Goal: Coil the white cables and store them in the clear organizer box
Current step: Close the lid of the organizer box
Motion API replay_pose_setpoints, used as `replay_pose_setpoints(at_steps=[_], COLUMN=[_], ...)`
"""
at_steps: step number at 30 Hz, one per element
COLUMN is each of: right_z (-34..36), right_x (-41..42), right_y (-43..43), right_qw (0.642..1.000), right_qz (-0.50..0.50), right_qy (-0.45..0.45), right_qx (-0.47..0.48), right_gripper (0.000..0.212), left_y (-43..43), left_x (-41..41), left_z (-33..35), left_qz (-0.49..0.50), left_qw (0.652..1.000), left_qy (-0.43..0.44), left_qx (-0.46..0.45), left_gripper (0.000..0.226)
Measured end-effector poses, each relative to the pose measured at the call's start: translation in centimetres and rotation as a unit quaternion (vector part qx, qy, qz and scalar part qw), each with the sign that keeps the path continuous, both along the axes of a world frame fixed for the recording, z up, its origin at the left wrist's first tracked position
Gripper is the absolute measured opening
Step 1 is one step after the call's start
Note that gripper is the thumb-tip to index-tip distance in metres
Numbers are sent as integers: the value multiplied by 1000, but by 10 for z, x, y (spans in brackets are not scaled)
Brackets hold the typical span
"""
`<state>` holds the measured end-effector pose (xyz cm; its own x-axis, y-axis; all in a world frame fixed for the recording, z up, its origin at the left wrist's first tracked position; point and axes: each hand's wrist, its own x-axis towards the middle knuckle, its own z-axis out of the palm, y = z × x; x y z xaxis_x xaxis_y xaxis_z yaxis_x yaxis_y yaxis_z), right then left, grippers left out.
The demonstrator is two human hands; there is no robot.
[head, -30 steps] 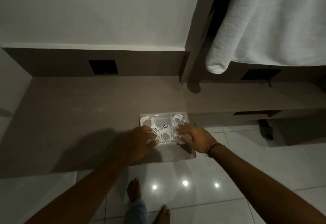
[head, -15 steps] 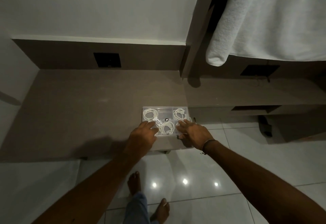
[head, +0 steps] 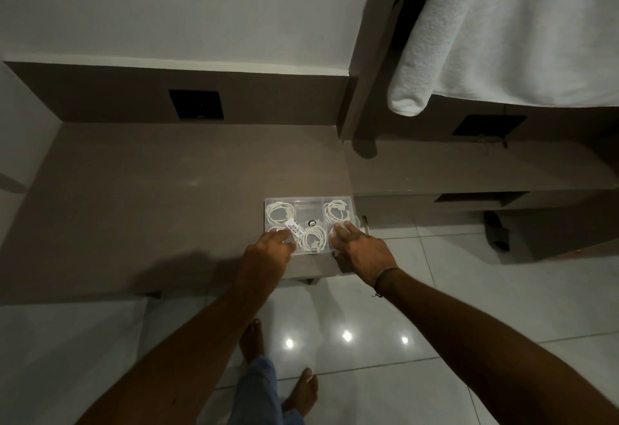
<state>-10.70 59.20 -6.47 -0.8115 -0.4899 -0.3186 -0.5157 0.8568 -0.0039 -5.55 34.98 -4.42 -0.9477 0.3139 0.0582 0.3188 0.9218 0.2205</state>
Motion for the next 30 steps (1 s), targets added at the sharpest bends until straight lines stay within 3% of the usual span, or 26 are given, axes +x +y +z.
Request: replay_pose_setpoints(at_steps=[10, 14, 20, 25, 30], right_z=[-4, -8, -15, 1, 4], right_x=[4, 8, 7, -19, -77], right_y=[-2, -2, -6, -6, -20], right_qw=[1000, 1000, 999, 996, 996], right_qz=[-5, -9, -34, -28, -61], right_qy=[17, 14, -6, 63, 11], right_qx=[21, 24, 5, -50, -62], right_gripper=[51, 60, 65, 52, 45], left_y=[5, 1, 3, 4, -2], left_x=[-2, -1, -3, -35, -86], left_z=[-11, -16, -24, -13, 2], left_qz=[-4, -3, -26, 19, 22], left_qw=[999, 999, 996, 996, 993], left_qy=[-33, -9, 3, -55, -71], left_qx=[-36, -39, -80, -73, -86], left_gripper=[25, 25, 40, 35, 24])
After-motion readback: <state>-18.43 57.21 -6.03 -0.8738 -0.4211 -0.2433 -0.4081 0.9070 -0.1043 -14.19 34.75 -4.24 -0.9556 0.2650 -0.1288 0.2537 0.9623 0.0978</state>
